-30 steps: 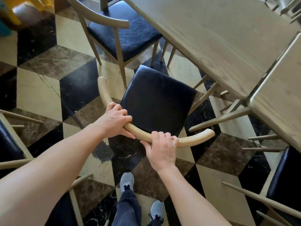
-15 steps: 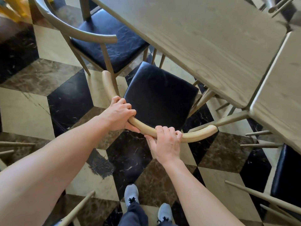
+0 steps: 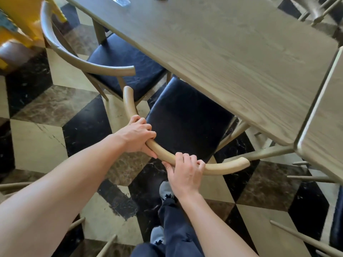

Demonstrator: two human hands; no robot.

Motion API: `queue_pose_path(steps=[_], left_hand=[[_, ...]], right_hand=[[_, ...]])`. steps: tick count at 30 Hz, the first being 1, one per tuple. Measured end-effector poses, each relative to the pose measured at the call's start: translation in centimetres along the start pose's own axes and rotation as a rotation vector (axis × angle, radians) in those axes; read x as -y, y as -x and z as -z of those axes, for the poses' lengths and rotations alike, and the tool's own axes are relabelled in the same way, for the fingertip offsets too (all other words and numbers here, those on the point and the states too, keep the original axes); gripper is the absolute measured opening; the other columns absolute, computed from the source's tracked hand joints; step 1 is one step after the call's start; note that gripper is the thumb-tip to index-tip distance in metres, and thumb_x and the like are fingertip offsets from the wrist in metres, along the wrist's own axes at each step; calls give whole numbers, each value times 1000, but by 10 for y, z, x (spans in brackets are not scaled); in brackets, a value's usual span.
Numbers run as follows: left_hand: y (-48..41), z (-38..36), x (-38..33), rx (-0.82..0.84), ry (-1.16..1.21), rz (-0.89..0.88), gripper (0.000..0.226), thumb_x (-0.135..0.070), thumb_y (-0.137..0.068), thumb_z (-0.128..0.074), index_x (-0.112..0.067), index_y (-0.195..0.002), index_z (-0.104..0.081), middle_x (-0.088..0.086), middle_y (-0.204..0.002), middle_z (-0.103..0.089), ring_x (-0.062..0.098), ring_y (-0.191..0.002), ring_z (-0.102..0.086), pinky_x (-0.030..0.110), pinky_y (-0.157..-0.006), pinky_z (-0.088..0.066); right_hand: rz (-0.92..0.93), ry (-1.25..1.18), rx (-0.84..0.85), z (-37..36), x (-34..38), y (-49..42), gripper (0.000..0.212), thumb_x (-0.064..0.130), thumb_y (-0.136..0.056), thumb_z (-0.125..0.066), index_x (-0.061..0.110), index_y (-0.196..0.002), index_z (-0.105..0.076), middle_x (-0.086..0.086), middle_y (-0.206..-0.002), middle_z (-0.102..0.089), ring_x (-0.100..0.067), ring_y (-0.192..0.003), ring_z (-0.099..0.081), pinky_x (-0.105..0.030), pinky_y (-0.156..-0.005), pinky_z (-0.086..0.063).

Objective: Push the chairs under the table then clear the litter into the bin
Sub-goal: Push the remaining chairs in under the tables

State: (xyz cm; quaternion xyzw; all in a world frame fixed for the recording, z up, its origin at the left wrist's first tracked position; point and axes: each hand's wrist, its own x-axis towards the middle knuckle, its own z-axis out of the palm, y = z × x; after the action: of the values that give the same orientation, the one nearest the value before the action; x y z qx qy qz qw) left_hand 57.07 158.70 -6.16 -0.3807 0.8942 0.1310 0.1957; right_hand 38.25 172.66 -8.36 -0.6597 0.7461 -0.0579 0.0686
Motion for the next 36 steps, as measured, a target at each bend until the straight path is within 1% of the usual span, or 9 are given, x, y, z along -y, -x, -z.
queue_pose_path(steps=[3, 8, 12, 17, 19, 24, 26, 33, 36], left_hand=[[-3, 3, 11, 30, -16, -20, 91, -96, -62, -15, -37, -115, -60, -9, -110, -59, 20, -110, -45, 47, -109, -27], [-11, 7, 33, 28, -18, -45, 86, -94, -66, -19, -37, -116, -60, -9, -112, -59, 20, -112, -46, 48, -111, -26], [-14, 11, 40, -6, -26, -75, 97, -96, -62, -10, -34, -115, -63, -8, -107, -59, 20, -106, -46, 45, -107, -26], [-20, 12, 57, -18, 0, -146, 96, -95, -63, -15, -33, -116, -67, -10, -107, -59, 17, -104, -46, 42, -105, -27], [-22, 6, 62, -69, 25, -189, 95, -95, -67, -17, -31, -112, -71, -9, -104, -61, 18, -104, -50, 43, -105, -29], [-30, -10, 67, -224, 45, -243, 82, -89, -73, -32, -25, -97, -77, -4, -93, -66, 24, -98, -54, 47, -101, -31], [-36, -6, 67, -234, 67, -259, 81, -89, -73, -33, -24, -96, -77, -3, -92, -65, 25, -96, -53, 46, -99, -30], [-55, 7, 53, -227, 115, -269, 94, -94, -74, -16, -25, -94, -76, -2, -88, -64, 24, -91, -54, 47, -94, -32], [-59, 16, 44, -213, 113, -253, 88, -90, -72, -22, -23, -93, -76, -1, -88, -64, 24, -91, -54, 45, -95, -31]], right_hand=[[-24, -12, 27, 1, 9, -6, 36, 52, -80, -75, 20, -95, -68, -1, -87, -68, -23, -79, -59, -47, -78, -47], [-52, 2, 68, -2, 22, -21, 36, 54, -84, -70, 20, -97, -66, 0, -89, -67, -24, -82, -57, -48, -80, -44], [-67, 14, 85, -1, 28, -27, 40, 55, -85, -68, 19, -102, -66, -1, -93, -68, -25, -85, -58, -48, -80, -44], [-72, -65, 117, 8, 31, -34, 38, 55, -89, -62, 22, -108, -65, 2, -101, -68, -23, -92, -59, -47, -87, -44], [-79, -60, 131, 10, 29, -33, 41, 58, -91, -58, 23, -110, -64, 1, -103, -68, -25, -94, -59, -46, -88, -42], [-196, -12, 141, 11, 22, -33, 56, 77, -84, -46, 25, -100, -61, 1, -97, -68, -24, -93, -58, -46, -92, -41], [-205, -19, 150, 10, 19, -37, 60, 80, -83, -39, 25, -98, -60, 2, -98, -68, -23, -94, -57, -45, -92, -40], [-212, -21, 122, 19, -3, -48, 52, 73, -84, -54, 23, -98, -60, 1, -97, -67, -23, -94, -57, -45, -95, -39], [-224, 0, 126, 19, -10, -50, 52, 73, -85, -52, 24, -98, -59, 1, -97, -66, -23, -95, -57, -46, -98, -38]])
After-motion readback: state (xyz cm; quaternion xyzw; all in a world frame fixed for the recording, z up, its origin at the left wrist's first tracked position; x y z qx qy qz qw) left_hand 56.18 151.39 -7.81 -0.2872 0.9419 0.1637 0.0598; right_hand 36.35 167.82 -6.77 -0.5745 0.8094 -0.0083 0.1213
